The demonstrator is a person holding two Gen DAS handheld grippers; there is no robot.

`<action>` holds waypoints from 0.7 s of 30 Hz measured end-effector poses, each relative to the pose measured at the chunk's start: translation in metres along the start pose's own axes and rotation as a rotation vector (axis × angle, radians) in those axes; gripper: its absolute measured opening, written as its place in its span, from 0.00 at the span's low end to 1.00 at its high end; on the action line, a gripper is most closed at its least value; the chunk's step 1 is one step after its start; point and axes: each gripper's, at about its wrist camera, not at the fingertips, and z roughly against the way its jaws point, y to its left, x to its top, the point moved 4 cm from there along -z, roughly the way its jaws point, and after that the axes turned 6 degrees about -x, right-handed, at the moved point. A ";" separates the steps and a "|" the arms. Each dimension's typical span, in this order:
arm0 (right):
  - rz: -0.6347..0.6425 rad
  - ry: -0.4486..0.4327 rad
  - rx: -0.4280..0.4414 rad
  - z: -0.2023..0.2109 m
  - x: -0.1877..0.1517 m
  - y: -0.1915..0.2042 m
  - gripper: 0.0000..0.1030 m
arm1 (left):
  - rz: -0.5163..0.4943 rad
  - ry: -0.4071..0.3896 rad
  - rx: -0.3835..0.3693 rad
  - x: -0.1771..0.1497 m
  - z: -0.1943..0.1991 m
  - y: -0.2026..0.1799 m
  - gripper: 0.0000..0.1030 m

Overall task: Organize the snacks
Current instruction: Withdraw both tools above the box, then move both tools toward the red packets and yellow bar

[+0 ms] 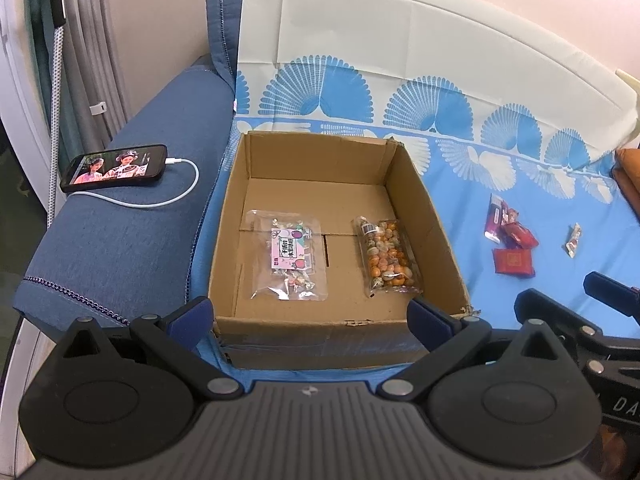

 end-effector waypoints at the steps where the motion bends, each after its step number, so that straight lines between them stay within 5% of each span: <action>1: -0.001 0.000 0.001 0.000 0.000 0.000 1.00 | 0.000 0.002 0.000 0.000 0.000 0.000 1.00; 21: -0.074 -0.009 -0.002 -0.006 0.000 -0.026 1.00 | -0.042 0.010 0.019 0.013 -0.009 -0.020 1.00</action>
